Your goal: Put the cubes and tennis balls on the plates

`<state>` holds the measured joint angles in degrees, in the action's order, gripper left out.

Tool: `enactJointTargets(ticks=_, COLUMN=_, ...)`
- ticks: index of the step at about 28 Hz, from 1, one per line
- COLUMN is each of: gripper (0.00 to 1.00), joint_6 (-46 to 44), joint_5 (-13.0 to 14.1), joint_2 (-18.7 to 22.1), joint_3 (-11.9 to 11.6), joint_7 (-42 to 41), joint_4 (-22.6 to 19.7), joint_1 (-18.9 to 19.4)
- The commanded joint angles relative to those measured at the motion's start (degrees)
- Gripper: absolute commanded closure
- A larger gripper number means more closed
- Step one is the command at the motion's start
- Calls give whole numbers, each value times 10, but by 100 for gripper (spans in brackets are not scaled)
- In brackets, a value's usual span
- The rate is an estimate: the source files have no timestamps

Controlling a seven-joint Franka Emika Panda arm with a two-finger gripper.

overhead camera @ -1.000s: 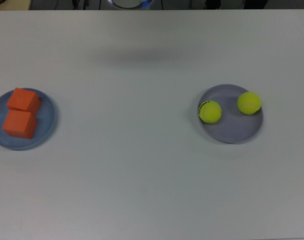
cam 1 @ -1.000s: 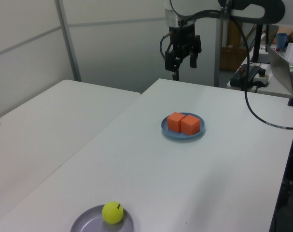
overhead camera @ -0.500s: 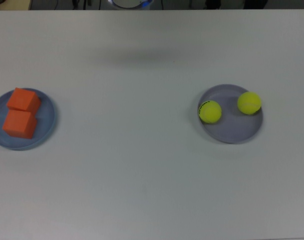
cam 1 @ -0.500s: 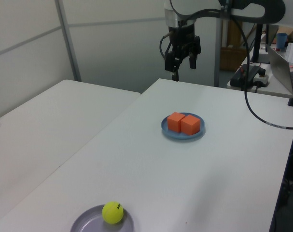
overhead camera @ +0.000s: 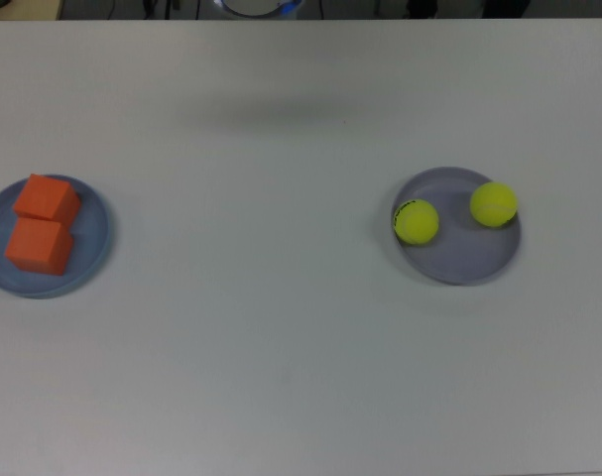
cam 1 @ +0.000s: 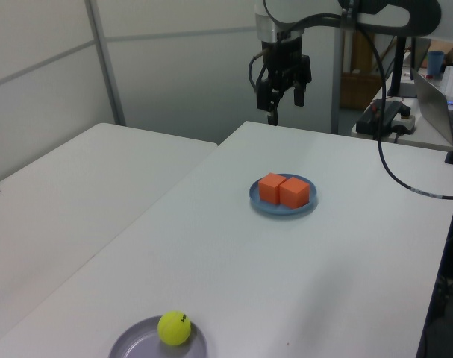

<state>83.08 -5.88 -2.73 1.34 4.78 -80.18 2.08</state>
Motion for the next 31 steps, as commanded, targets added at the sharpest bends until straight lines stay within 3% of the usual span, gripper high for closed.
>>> enactJointTargets(ticks=1, gripper=0, joint_6=-11, joint_5=12, joint_2=13, joint_3=-2, joint_7=-21, joint_4=-13, joint_1=-13)
enactJointTargets(ticks=31, gripper=0, joint_6=-3, joint_5=16, joint_2=11, joint_3=-3, joint_7=-39, joint_4=-12, joint_1=-20)
